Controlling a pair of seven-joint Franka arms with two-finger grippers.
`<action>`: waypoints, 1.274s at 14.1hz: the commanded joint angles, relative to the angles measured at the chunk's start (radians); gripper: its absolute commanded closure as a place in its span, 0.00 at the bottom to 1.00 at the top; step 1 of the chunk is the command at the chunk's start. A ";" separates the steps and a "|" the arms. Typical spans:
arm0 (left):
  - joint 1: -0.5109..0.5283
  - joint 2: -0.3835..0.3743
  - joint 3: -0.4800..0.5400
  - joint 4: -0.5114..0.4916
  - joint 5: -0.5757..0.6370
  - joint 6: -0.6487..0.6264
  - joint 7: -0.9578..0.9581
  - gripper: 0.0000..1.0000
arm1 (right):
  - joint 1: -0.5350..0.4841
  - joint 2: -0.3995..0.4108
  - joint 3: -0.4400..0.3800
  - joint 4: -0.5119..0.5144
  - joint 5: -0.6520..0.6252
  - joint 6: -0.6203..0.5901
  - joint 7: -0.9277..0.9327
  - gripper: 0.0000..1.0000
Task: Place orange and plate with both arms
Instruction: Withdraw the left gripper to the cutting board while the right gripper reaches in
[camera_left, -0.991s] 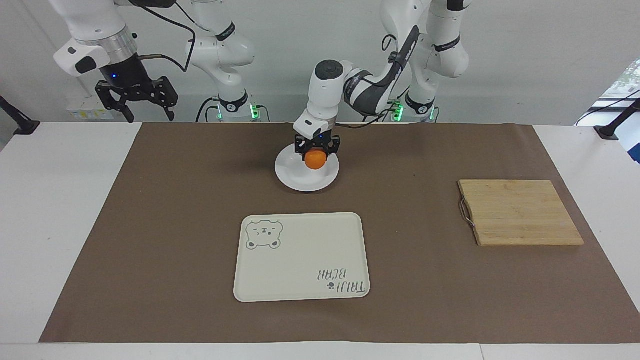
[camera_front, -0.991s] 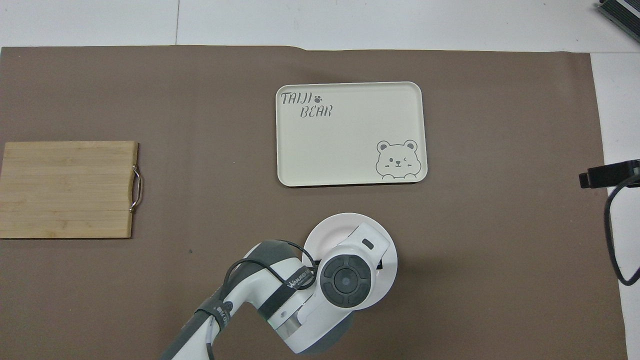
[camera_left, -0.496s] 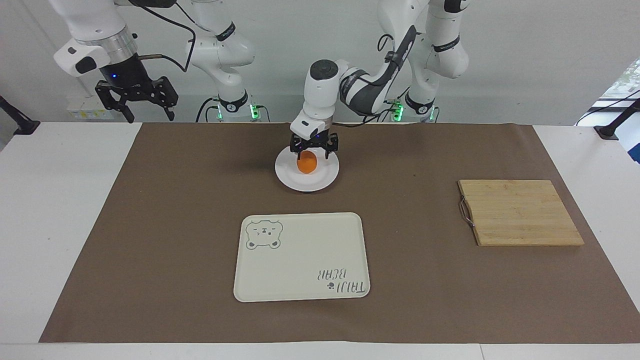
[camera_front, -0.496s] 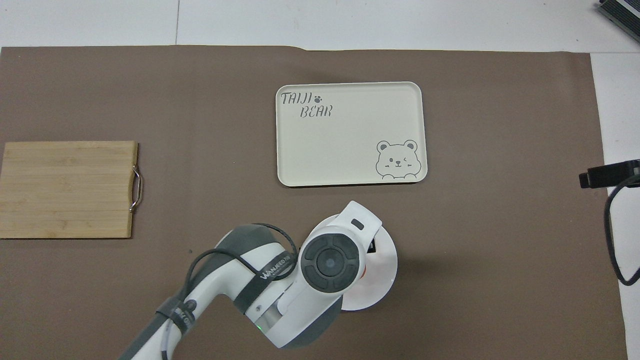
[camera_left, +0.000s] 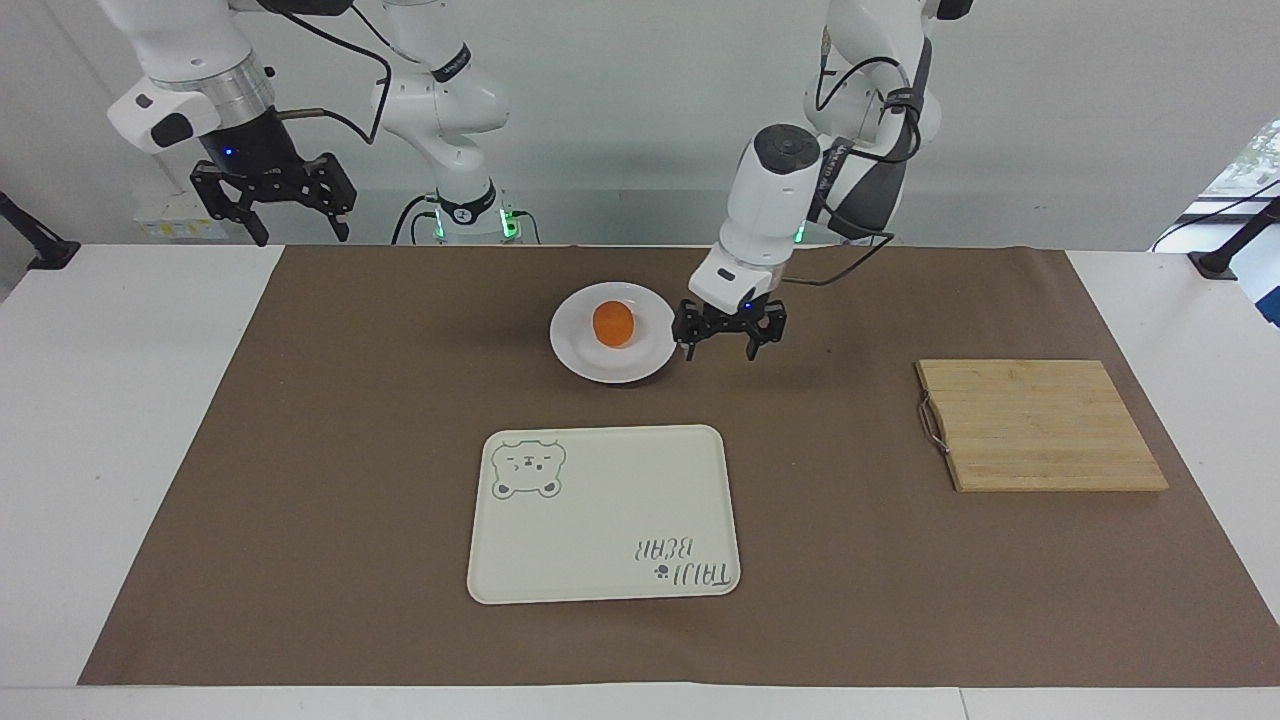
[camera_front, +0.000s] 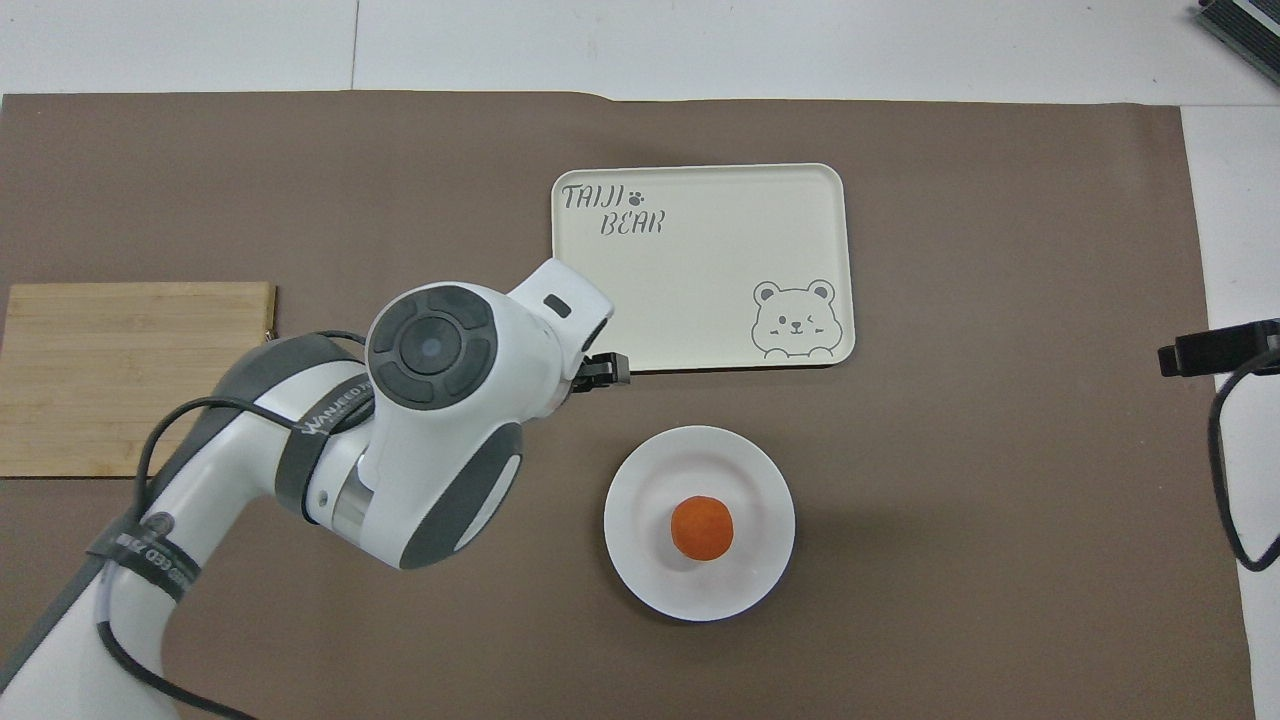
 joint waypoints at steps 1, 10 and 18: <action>0.103 -0.008 -0.014 0.026 0.001 -0.043 0.126 0.00 | -0.002 -0.005 0.005 0.008 -0.013 -0.015 0.018 0.00; 0.399 -0.102 -0.011 0.120 0.008 -0.280 0.531 0.00 | 0.035 -0.008 0.013 -0.054 -0.007 0.066 -0.054 0.00; 0.480 -0.129 0.009 0.268 0.005 -0.581 0.634 0.00 | 0.155 0.092 0.021 -0.279 0.269 0.321 -0.056 0.00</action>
